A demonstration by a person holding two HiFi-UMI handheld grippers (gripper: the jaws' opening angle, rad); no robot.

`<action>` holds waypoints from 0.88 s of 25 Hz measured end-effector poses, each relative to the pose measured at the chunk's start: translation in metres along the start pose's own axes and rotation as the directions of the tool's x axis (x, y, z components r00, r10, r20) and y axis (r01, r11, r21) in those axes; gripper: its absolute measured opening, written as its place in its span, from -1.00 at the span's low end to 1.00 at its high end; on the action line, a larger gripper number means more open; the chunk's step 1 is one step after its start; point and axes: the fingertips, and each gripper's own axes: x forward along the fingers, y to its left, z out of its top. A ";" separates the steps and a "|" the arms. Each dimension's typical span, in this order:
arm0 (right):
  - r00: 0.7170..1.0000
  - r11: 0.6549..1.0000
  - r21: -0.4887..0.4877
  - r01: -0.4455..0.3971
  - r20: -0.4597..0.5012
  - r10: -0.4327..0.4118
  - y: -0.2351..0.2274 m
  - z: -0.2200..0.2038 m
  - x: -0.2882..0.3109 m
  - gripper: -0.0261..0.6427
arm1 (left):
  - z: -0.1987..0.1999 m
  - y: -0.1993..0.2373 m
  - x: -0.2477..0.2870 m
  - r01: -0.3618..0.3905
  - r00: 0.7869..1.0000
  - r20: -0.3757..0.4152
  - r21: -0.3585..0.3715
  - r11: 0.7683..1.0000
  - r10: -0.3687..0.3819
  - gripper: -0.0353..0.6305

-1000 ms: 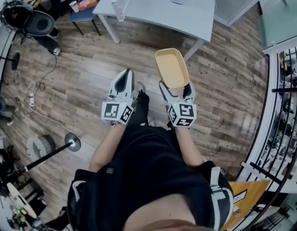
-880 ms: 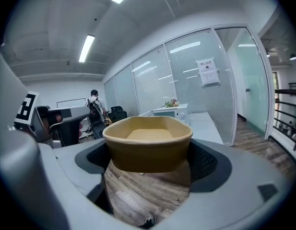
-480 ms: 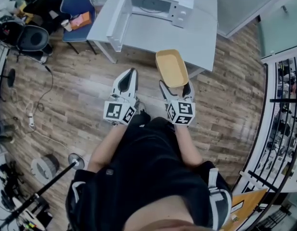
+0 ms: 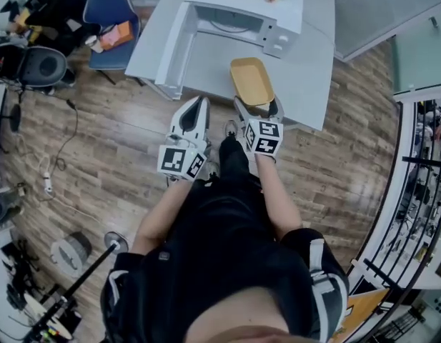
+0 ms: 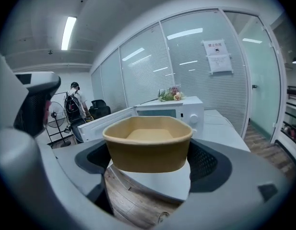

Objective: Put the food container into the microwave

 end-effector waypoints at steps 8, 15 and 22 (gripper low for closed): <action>0.997 1.000 -0.025 -0.013 -0.071 0.011 -0.036 0.010 0.187 0.59 | -0.020 0.058 0.114 -0.042 0.999 -0.024 -0.018 0.999 0.041 -0.82; 0.988 0.999 -0.030 0.013 -0.152 -0.017 -0.058 0.002 0.315 0.59 | -0.047 0.102 0.179 -0.091 0.995 -0.040 -0.055 0.994 0.089 -0.82; 0.988 0.998 -0.058 0.032 -0.152 -0.040 -0.078 0.003 0.394 0.59 | -0.070 0.132 0.214 -0.127 0.991 -0.056 -0.066 0.990 0.123 -0.82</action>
